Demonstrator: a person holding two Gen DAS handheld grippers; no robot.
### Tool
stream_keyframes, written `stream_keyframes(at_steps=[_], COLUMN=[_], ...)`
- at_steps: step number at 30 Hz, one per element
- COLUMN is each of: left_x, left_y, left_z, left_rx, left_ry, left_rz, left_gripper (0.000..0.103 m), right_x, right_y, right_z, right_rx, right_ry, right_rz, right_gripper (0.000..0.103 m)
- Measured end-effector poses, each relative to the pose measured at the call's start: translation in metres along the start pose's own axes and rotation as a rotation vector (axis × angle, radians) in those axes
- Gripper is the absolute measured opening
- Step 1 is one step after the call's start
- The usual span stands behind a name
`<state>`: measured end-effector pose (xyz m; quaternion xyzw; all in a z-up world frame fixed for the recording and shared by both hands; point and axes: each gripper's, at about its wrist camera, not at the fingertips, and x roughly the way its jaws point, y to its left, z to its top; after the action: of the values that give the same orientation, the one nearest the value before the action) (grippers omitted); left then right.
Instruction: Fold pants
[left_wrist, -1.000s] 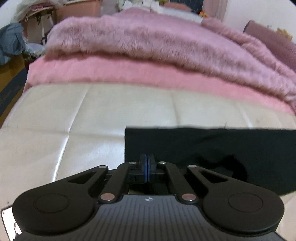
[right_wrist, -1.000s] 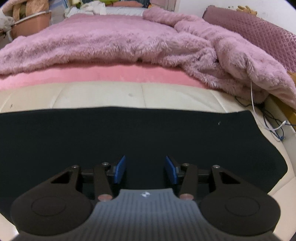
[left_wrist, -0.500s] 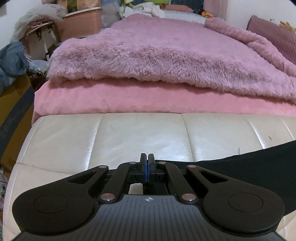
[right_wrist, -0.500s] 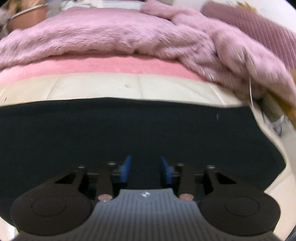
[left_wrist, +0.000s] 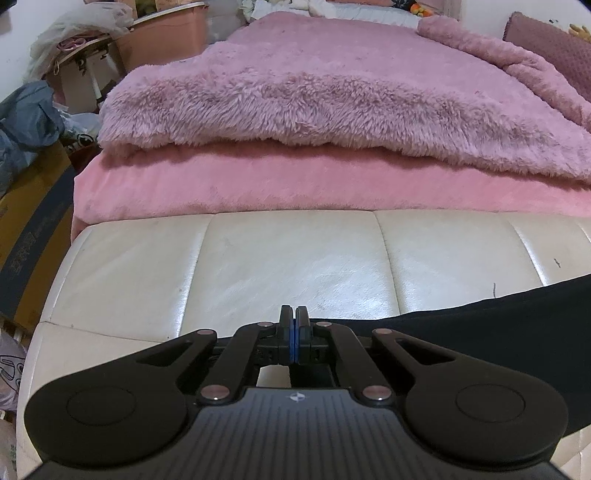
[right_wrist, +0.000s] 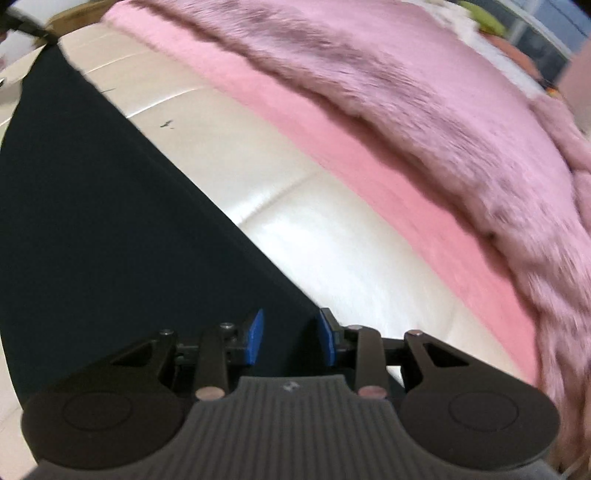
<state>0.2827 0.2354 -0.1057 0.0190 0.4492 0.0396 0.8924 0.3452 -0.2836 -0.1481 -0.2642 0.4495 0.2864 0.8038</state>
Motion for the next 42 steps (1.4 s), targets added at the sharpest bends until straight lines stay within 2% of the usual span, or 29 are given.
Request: stream_keyframes(at_steps=[5, 6, 7, 8, 9, 14, 19, 26, 28, 29, 30, 31, 34, 38, 40, 42], left_x=[0.001, 0.001, 0.001, 0.001, 0.001, -0.009, -0.007, 0.028, 0.031, 0.028, 0.024, 0.017, 0.0, -0.009, -0.009, -0.007], left_y=[0.002, 0.002, 0.001, 0.0, 0.0, -0.002, -0.005, -0.015, -0.009, -0.004, 0.001, 0.007, 0.022, 0.039, 0.044, 0.049], left_z=[0.002, 0.002, 0.001, 0.001, 0.001, 0.001, 0.002, 0.004, 0.003, 0.001, -0.001, -0.004, -0.021, -0.059, -0.08, -0.097], left_rx=[-0.025, -0.025, -0.025, -0.024, -0.024, -0.023, 0.032, 0.061, 0.006, -0.037, -0.082, -0.128, -0.264, -0.475, -0.581, -0.685], left_ry=[0.009, 0.01, 0.011, 0.011, 0.01, -0.01, 0.009, 0.055, 0.067, 0.06, 0.047, 0.032, 0.025, 0.075, 0.102, 0.114], left_rz=[-0.003, -0.001, 0.002, 0.004, 0.007, 0.014, 0.038, 0.066, 0.063, 0.055, 0.041, 0.023, -0.039, -0.136, -0.175, -0.192], left_gripper=[0.0, 0.0, 0.0, 0.0, 0.0, 0.0, 0.0, 0.001, 0.01, 0.011, 0.012, 0.015, 0.018, 0.018, 0.027, 0.031], right_x=[0.018, 0.02, 0.019, 0.019, 0.017, -0.001, -0.035, -0.005, -0.001, 0.0, -0.003, -0.007, -0.024, -0.048, -0.056, -0.062], right_y=[-0.01, -0.011, -0.013, -0.012, -0.007, 0.009, 0.006, 0.007, 0.012, 0.013, 0.015, 0.015, 0.022, 0.035, 0.046, 0.058], right_z=[0.017, 0.018, 0.016, 0.016, 0.016, 0.009, 0.002, 0.006, 0.004, 0.002, 0.001, -0.001, -0.006, -0.027, -0.04, -0.053], right_rx=[-0.053, -0.046, -0.038, -0.037, -0.058, -0.1, -0.03, 0.031, 0.04, 0.054, 0.074, 0.092, 0.181, 0.405, 0.505, 0.583], right_ry=[0.047, 0.056, 0.064, 0.066, 0.063, 0.015, -0.071, -0.023, -0.016, -0.017, -0.026, -0.042, -0.084, -0.133, -0.148, -0.16], right_rz=[0.08, 0.096, 0.119, 0.13, 0.117, 0.049, 0.009, -0.03, -0.06, -0.075, -0.095, -0.1, -0.127, -0.135, -0.141, -0.153], right_gripper=[0.027, 0.021, 0.01, 0.008, 0.001, 0.0, 0.0, 0.0, 0.002, 0.008, 0.026, 0.034, 0.035, 0.036, 0.036, 0.036])
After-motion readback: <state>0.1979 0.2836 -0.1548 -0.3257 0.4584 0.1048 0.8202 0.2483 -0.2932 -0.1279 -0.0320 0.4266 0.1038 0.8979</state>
